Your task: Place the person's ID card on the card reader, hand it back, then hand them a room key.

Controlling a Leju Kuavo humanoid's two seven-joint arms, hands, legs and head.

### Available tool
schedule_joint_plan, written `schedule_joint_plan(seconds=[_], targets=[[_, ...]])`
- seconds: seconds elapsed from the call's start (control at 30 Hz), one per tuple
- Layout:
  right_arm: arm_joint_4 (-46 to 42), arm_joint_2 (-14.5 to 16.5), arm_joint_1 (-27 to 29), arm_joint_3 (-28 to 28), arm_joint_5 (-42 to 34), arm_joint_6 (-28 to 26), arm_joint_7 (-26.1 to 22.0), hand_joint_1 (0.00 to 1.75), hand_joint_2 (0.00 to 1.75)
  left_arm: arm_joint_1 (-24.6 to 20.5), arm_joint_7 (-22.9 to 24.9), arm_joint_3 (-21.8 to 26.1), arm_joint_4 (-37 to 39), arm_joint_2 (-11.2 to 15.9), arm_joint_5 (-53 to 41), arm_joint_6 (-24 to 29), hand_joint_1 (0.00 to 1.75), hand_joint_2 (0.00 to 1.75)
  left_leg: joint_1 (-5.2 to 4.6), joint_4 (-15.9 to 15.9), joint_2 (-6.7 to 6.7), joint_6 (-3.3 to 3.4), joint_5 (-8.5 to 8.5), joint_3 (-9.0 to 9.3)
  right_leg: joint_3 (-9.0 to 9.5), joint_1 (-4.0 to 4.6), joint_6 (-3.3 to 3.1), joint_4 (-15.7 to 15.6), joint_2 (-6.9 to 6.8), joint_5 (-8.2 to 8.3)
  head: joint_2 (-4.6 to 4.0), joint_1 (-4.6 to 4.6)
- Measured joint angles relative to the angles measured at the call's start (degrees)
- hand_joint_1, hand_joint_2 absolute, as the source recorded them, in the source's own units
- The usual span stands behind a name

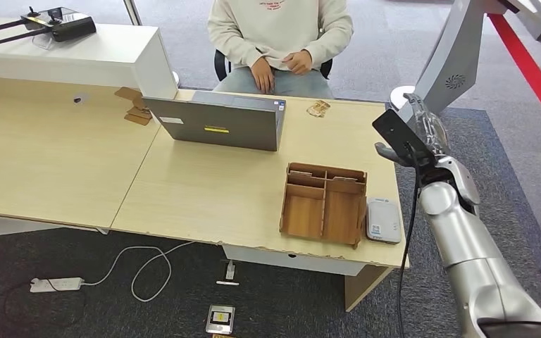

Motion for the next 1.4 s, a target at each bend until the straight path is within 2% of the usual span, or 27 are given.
schedule_joint_plan(seconds=[0.23, 0.7, 0.87, 1.4], targets=[[-8.1, -3.6, 4.2, -2.0, 0.8, 5.8, 2.2, 0.00, 1.75, 0.0, 0.8, 0.0, 0.0, -0.2, -0.5, 0.4, 0.00, 0.00, 0.01, 0.0, 0.00, 0.00, 0.00, 0.00, -0.01, -0.03, -0.01, 0.0, 0.03, 0.00, 0.00, -0.01], [-15.3, -5.3, 8.3, -2.9, 1.7, 8.9, 3.6, 0.00, 1.75, -0.1, 1.6, -0.1, 0.0, -0.7, -1.2, 0.5, 0.00, 0.00, 0.01, 0.0, 0.01, 0.00, 0.00, -0.01, 0.00, -0.02, -0.01, 0.0, 0.05, 0.00, 0.00, 0.00], [-16.2, -4.9, 9.9, -2.8, 3.3, 8.8, 3.5, 0.00, 1.75, -0.2, 1.7, -0.2, 0.0, -0.9, -1.4, 0.5, 0.00, 0.00, 0.01, 0.0, 0.00, 0.00, 0.00, -0.01, 0.01, -0.02, -0.01, 0.0, 0.05, 0.00, 0.00, 0.00], [-12.2, -0.2, 13.9, -1.0, 9.1, 4.7, 1.9, 0.00, 1.75, -0.6, 1.8, -1.4, 0.0, -1.1, -3.3, 0.6, 0.00, 0.00, 0.01, 0.0, 0.00, 0.00, 0.00, -0.02, 0.01, 0.00, 0.00, 0.0, 0.04, -0.01, 0.00, 0.00]])
